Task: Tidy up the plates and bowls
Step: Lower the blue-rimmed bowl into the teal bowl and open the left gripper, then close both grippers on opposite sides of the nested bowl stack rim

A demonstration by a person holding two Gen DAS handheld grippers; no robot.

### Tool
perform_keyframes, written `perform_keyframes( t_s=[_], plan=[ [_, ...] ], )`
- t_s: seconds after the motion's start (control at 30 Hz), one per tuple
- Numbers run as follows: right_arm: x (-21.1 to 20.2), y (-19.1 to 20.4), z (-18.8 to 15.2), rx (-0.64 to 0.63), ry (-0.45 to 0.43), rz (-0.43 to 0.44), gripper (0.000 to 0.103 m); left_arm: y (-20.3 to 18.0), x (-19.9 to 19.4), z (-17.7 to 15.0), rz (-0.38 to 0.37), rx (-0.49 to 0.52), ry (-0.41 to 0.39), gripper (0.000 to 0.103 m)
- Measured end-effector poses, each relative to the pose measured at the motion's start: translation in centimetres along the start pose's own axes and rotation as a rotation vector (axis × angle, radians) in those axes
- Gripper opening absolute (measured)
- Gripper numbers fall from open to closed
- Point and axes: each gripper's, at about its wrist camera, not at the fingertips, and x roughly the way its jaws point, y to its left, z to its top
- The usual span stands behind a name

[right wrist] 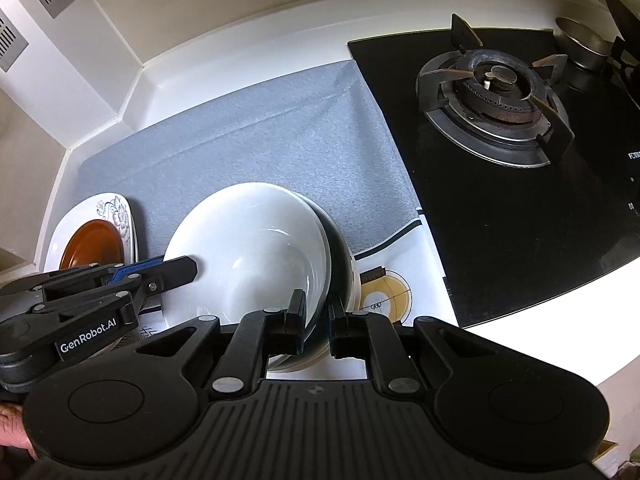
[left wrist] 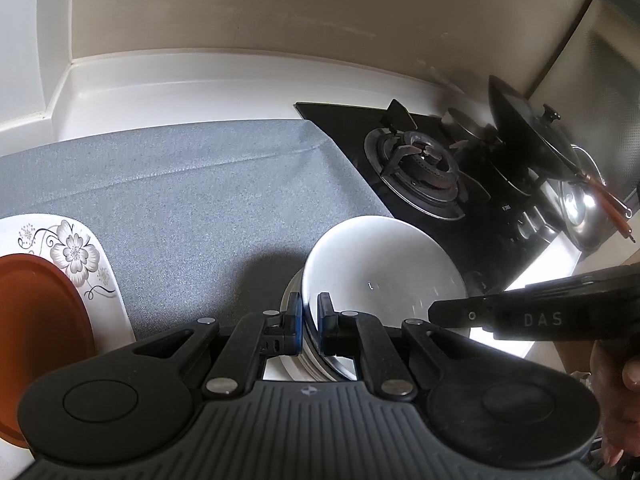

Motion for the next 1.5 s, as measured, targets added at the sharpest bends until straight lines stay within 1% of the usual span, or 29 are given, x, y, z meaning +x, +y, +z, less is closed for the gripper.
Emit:
perform_keyframes(
  t_s=[0.07,0.3,0.47,0.6,0.7,0.77,0.97,1.03,1.1,1.13,1.17,1.2,1.23,1.27,1.37,1.5],
  plan=[
    [0.0,0.2,0.1,-0.001,0.002,-0.008,0.015,-0.1,0.1,0.0,0.002,0.0,-0.001,0.007],
    [0.0,0.7,0.0,-0.007,0.005,-0.039,0.016,-0.7,0.2,-0.2,0.031,0.034,-0.005,0.007],
    [-0.1,1.3,-0.1,-0.034,0.009,-0.058,0.019,-0.9,0.2,-0.4,0.045,0.056,-0.012,0.007],
    [-0.1,1.7,-0.2,-0.052,0.014,-0.074,0.02,-0.9,0.2,-0.5,0.05,0.064,-0.014,0.008],
    [-0.2,1.8,-0.1,-0.058,0.016,-0.087,0.025,-1.2,0.1,-0.5,0.047,0.08,-0.023,0.007],
    [-0.1,1.6,0.0,-0.04,0.022,-0.086,0.032,-1.4,0.1,-0.6,0.058,0.09,-0.025,0.006],
    [-0.2,1.1,0.0,-0.009,0.012,-0.088,0.032,-0.9,-0.1,-0.8,0.042,0.068,-0.025,0.006],
    [-0.3,0.9,-0.1,0.004,-0.002,-0.08,0.032,-0.6,-0.4,-0.8,0.035,0.047,-0.03,0.009],
    [-0.5,0.4,0.0,0.022,-0.028,-0.061,0.037,-0.2,-0.8,-0.7,0.028,0.026,-0.038,0.014],
    [-0.6,0.2,0.0,0.026,-0.041,-0.059,0.042,0.1,-1.0,-0.6,0.025,0.014,-0.043,0.021],
    [-0.6,-0.1,0.0,0.029,-0.055,-0.057,0.043,0.3,-1.2,-0.6,0.024,0.002,-0.048,0.026],
    [-0.7,-0.4,0.0,0.033,-0.069,-0.045,0.043,0.4,-1.4,-0.6,0.024,-0.011,-0.049,0.036],
    [-0.7,-0.7,0.0,0.033,-0.082,-0.03,0.045,0.6,-1.5,-0.6,0.021,-0.031,-0.047,0.039],
    [-0.8,-1.0,0.1,0.029,-0.093,-0.016,0.048,0.7,-1.6,-0.6,0.018,-0.048,-0.045,0.039],
    [-0.4,-1.7,0.3,-0.001,-0.097,0.006,0.049,1.0,-1.4,-0.6,0.014,-0.113,-0.021,0.042],
    [1.1,-2.6,1.0,-0.031,-0.038,0.043,0.049,1.3,-0.8,-1.2,0.012,-0.205,0.019,0.048]
  ],
)
